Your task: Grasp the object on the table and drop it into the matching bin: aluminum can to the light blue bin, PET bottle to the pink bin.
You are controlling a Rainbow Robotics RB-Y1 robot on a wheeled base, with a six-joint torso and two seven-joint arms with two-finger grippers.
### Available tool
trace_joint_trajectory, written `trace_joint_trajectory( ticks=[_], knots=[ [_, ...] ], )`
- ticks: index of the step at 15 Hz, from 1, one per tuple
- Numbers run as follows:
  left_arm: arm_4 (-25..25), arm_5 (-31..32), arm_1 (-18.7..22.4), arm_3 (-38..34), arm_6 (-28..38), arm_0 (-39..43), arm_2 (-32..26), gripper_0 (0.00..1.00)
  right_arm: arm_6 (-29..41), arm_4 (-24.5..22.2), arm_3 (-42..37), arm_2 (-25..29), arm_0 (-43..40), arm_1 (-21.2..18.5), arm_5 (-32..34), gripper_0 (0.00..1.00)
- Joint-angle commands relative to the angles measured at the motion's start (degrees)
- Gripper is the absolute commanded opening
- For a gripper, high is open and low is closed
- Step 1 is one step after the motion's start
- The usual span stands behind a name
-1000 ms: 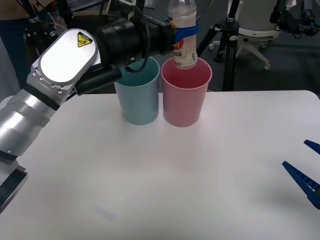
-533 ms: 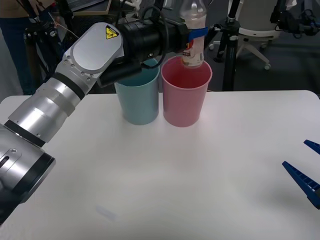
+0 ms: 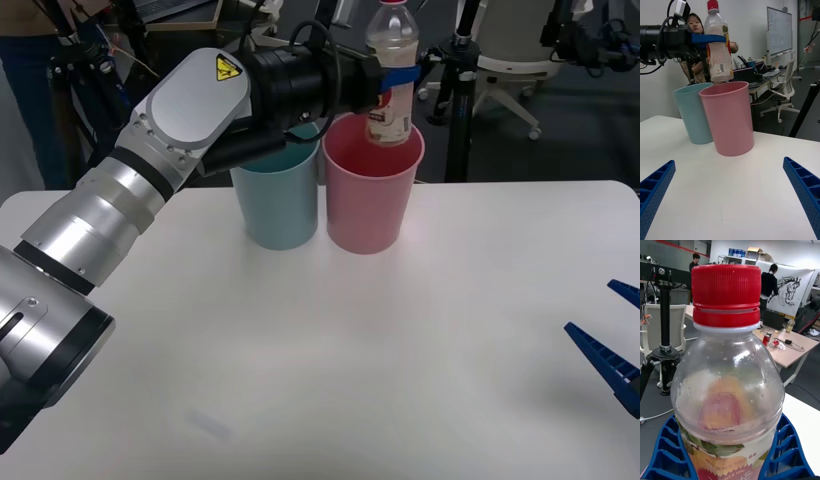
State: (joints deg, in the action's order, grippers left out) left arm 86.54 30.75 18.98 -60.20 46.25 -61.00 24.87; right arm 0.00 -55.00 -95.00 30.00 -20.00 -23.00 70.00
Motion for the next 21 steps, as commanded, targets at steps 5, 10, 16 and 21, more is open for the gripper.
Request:
trace_joint_trajectory(
  ticks=[5, 10, 16, 21],
  knots=[
    [-1.81, -0.07, 0.27, -0.01, -1.42, -0.26, 0.00, 1.00, 0.00, 0.00, 0.00, 0.00, 0.00, 0.00, 0.00, 1.00],
    [-3.04, -0.25, 0.27, -0.01, -2.83, -0.26, 0.00, 1.00, 0.00, 0.00, 0.00, 0.00, 0.00, 0.00, 0.00, 1.00],
    [-4.27, -0.25, 0.27, -0.01, -4.06, -0.26, 0.00, 1.00, 0.00, 0.00, 0.00, 0.00, 0.00, 0.00, 0.00, 1.00],
    [-5.41, -0.25, 0.36, -0.01, -4.85, -0.26, 0.00, 1.00, 0.00, 0.00, 0.00, 0.00, 0.00, 0.00, 0.00, 1.00]
  ],
)
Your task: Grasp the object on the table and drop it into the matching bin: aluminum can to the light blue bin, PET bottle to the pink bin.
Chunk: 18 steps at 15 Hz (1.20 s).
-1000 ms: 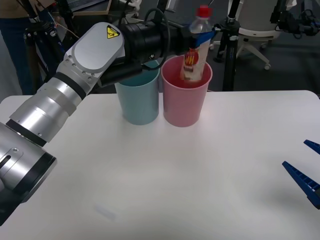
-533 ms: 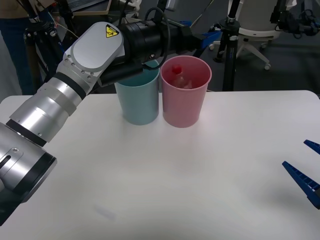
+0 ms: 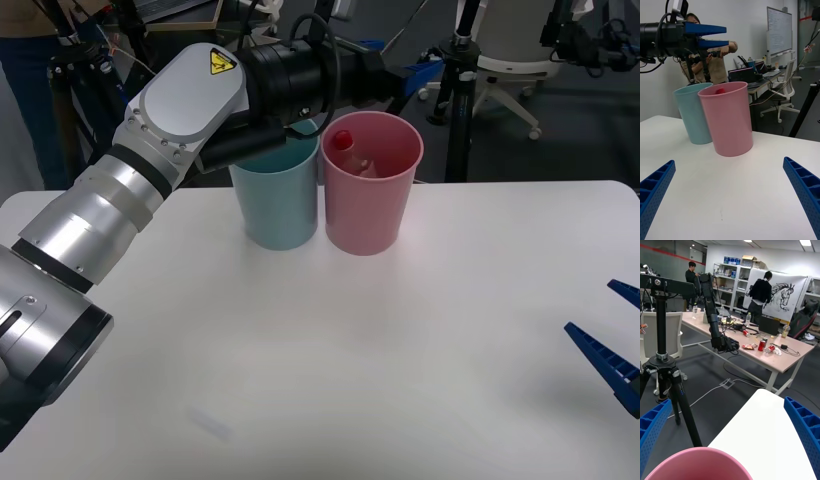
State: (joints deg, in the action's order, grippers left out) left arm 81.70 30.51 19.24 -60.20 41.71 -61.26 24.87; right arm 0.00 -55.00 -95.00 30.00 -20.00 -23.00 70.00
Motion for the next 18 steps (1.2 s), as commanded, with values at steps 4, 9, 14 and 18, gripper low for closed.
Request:
trace_joint_trajectory(
  ticks=[4, 9, 14, 18],
  knots=[
    [-3.65, 0.95, 1.41, -0.18, -2.07, 0.18, 0.00, 1.00, 0.00, 0.00, 0.00, 0.00, 0.00, 0.00, 0.00, 1.00],
    [-11.83, 3.42, 5.01, -1.68, -10.51, 2.37, 0.35, 1.00, 0.00, 0.00, 0.00, 0.00, 0.00, 0.00, 0.00, 1.00],
    [-26.15, 4.21, 13.71, -9.41, -17.27, 6.59, 4.92, 1.00, 0.00, 0.00, 0.00, 0.00, 0.00, 0.00, 0.00, 1.00],
    [-37.84, 5.17, 22.59, -15.92, -26.77, 10.37, 8.17, 1.00, 0.00, 0.00, 0.00, 0.00, 0.00, 0.00, 0.00, 1.00]
  ],
)
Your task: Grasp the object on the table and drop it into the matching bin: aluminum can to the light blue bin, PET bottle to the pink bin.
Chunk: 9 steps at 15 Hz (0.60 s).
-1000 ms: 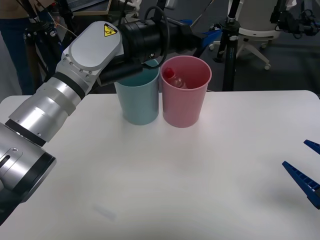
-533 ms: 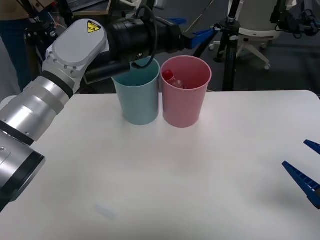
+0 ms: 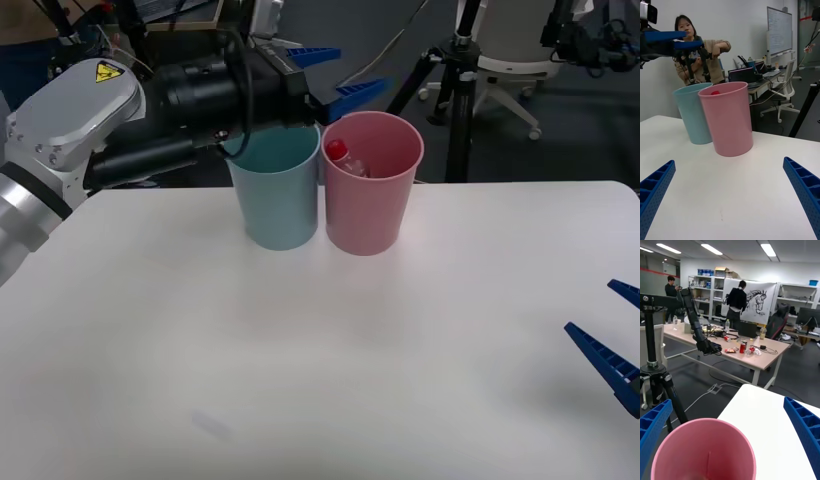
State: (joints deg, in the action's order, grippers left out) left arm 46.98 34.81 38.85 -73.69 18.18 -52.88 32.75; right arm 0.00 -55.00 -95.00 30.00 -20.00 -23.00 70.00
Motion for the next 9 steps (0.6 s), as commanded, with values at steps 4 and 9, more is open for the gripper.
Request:
trace_joint_trajectory(
  ticks=[4, 9],
  knots=[
    [-11.30, 2.54, 9.85, -7.61, -10.45, 7.00, 0.30, 1.00, 0.00, 0.00, 0.00, 0.00, 0.00, 0.00, 0.00, 1.00],
    [-17.63, 4.04, 16.97, -13.50, -14.58, 15.62, -2.52, 1.00, 0.00, 0.00, 0.00, 0.00, 0.00, 0.00, 0.00, 1.00]
  ],
)
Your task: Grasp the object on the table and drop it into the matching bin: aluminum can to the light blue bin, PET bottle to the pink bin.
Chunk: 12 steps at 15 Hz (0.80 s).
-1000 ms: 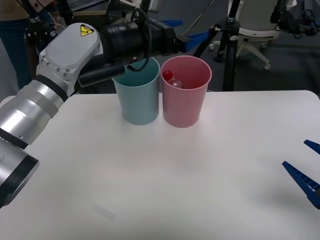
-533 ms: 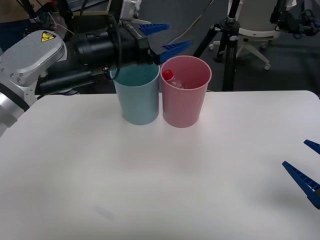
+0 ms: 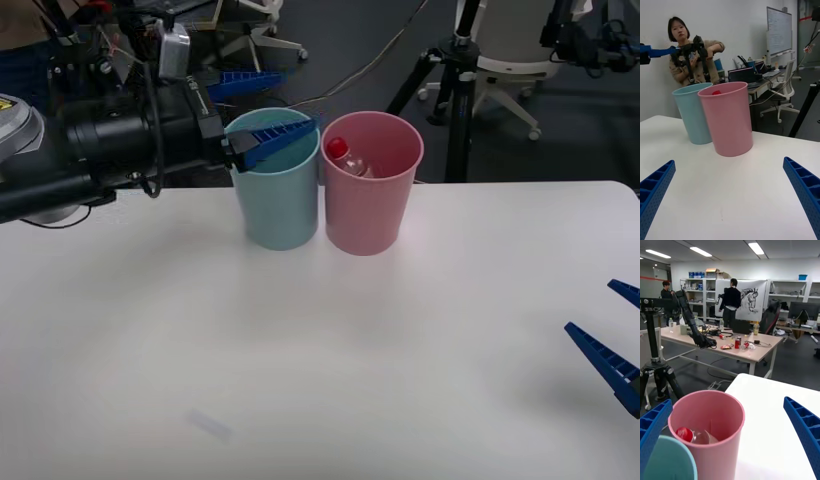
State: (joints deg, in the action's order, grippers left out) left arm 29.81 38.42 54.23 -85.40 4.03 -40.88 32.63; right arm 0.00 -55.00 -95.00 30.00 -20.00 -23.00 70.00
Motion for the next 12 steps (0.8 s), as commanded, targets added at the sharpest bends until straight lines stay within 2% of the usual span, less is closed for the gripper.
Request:
trace_joint_trajectory(
  ticks=[1, 6, 12],
  knots=[
    [0.07, 0.78, 2.37, -3.19, -0.43, 6.78, -4.95, 1.00, 0.00, 0.00, 0.00, 0.00, 0.00, 0.00, 0.00, 1.00],
    [5.61, 2.18, 2.63, -8.47, 0.62, 20.40, -16.64, 1.00, 0.00, 0.00, 0.00, 0.00, 0.00, 0.00, 0.00, 1.00],
    [6.31, 4.12, 2.46, -15.50, 0.36, 37.72, -26.30, 1.00, 0.00, 0.00, 0.00, 0.00, 0.00, 0.00, 0.00, 1.00]
  ],
)
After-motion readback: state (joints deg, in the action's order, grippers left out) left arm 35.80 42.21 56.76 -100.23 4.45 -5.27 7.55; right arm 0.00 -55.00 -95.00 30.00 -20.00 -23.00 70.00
